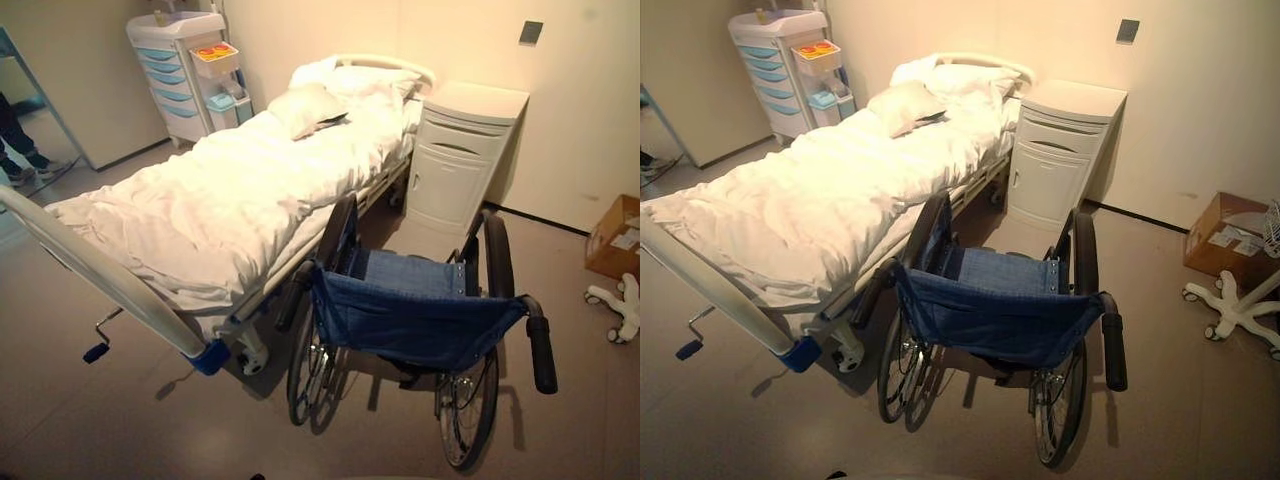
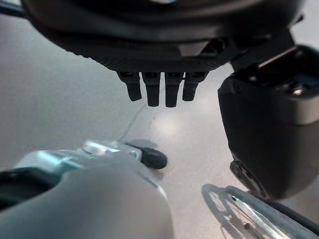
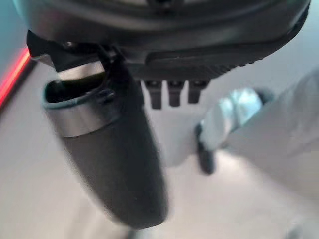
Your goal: Push the wheelchair next to the bed
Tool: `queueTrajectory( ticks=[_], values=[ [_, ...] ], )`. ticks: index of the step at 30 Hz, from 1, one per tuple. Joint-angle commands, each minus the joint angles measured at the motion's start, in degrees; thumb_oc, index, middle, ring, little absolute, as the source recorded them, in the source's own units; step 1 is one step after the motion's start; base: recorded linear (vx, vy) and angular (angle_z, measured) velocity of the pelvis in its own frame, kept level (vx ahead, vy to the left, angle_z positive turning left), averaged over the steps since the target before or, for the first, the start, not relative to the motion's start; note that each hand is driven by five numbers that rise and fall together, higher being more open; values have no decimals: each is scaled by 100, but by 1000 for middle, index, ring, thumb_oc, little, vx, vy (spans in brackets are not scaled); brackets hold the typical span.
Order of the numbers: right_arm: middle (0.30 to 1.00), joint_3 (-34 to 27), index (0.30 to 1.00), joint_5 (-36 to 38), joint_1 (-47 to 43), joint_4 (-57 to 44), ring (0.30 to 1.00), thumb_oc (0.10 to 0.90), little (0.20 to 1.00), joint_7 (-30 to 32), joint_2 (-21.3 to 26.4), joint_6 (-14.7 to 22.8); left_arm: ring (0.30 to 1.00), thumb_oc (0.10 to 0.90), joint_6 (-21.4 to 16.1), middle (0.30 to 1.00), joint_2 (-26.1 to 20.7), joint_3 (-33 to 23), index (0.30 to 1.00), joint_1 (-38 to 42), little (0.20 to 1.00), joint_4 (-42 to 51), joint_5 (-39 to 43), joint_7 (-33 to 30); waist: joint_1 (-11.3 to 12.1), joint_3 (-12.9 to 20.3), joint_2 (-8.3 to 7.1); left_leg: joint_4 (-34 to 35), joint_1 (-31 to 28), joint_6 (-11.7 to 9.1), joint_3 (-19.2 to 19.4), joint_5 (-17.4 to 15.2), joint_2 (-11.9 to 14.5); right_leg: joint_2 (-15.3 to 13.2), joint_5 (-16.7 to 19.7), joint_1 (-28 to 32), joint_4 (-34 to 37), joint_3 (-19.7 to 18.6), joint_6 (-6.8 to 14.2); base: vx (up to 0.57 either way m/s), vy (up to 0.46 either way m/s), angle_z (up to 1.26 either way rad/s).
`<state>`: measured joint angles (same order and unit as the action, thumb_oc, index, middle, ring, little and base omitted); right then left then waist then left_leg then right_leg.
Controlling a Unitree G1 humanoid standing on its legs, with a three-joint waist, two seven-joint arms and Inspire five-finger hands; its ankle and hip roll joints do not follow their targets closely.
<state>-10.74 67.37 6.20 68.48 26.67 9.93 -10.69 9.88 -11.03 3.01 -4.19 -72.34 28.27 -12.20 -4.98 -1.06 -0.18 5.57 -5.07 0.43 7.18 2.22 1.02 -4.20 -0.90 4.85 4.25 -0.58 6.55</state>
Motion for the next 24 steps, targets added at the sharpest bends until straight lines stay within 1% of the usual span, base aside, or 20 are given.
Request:
queueTrajectory(
  ticks=[1, 2, 3, 4, 5, 6, 7, 9, 11, 15, 19, 24],
  values=[
    [900, 568, 900, -1884, -108, 235, 900, 800, 900, -1279, -200, -708, 900, 800, -199, 900, 131, 43, 900, 162, 900, -305, -415, -29, 175, -155, -48, -57, -90, 13, -144, -270, -244, -45, 895, -556, 75, 180, 125, -31, 5, 9],
    [900, 831, 900, -2464, -114, 270, 900, 800, 900, -1815, -229, -817, 900, 800, -165, 900, 140, 49, 900, 157, 900, -323, -453, 91, 202, -158, -61, -57, -83, 8, -147, -265, -241, -65, 888, -553, 75, 227, 122, -31, 1, 13],
    [900, 939, 900, -2611, -119, 302, 900, 800, 900, -1936, -227, -807, 900, 800, -130, 900, 138, 40, 900, 158, 900, -327, -471, 163, 220, -163, -69, -57, -80, 6, -148, -265, -241, -73, 882, -552, 75, 246, 121, -24, 2, 13],
    [900, 1190, 900, -2774, -139, 448, 900, 800, 900, -2059, -155, -726, 900, 800, -143, 900, 130, 45, 900, 167, 900, -340, -521, 281, 270, -170, -82, -60, -71, -5, -163, -263, -240, -90, 865, -538, 75, 305, 124, -20, 0, 6],
    [900, 1236, 900, -2871, -142, 483, 900, 800, 900, -2101, -130, -699, 900, 800, -163, 900, 133, 57, 900, 168, 900, -346, -495, 306, 282, -172, -86, -63, -69, -10, -166, -264, -239, -94, 860, -528, 75, 322, 125, 0, 0, 0],
    [900, 1254, 900, -3198, -153, 559, 900, 800, 900, -2283, -69, -644, 900, 800, -129, 900, 129, 58, 900, 176, 900, -334, -396, 394, 301, -177, -94, -65, -73, -11, -172, -275, -235, -97, 849, -513, 75, 352, 125, 0, 0, 0],
    [900, 1313, 900, -3370, -156, 590, 900, 800, 900, -2404, -14, -608, 900, 800, -110, 900, 120, 68, 900, 173, 900, -309, -356, 442, 321, -178, -99, -68, -77, -13, -176, -281, -233, -101, 843, -502, 75, 375, 125, -6, -8, 7],
    [900, 1443, 900, -3751, -161, 640, 900, 800, 900, -2729, 59, -422, 900, 800, -146, 900, 118, 104, 900, 183, 900, -269, -365, 424, 350, -175, -112, -81, -81, -9, -192, -292, -233, -100, 817, -464, 75, 411, 115, -1, -6, 6],
    [900, 1571, 900, -3836, -154, 598, 900, 800, 900, -2833, 63, -420, 900, 800, -85, 900, 91, 124, 900, 183, 900, -231, -390, 443, 359, -176, -129, -101, -82, -19, -190, -296, -227, -103, 807, -442, 75, 432, 111, 4, -1, 8],
    [900, 1589, 900, -3845, -125, 638, 900, 800, 900, -2854, 46, -395, 900, 800, -30, 900, 118, 142, 900, 192, 900, -250, -353, 511, 356, -163, -143, -97, -98, -16, -201, -304, -217, -93, 798, -417, 75, 443, 110, 11, -3, 8],
    [900, 1574, 900, -3934, -105, 673, 900, 800, 900, -2981, 32, -541, 900, 800, -105, 900, 142, 101, 900, 194, 900, -317, -265, 490, 340, -167, -171, -96, -112, -14, -183, -314, -205, -73, 795, -400, 75, 431, 100, 0, 0, 0],
    [900, 1572, 900, -3858, -80, 683, 900, 800, 900, -3126, 1, -607, 900, 800, -129, 900, 158, 78, 900, 192, 900, -344, -268, 450, 331, -170, -181, -89, -118, -18, -182, -315, -202, -66, 792, -396, 75, 429, 97, 0, 0, 0]
  ],
)
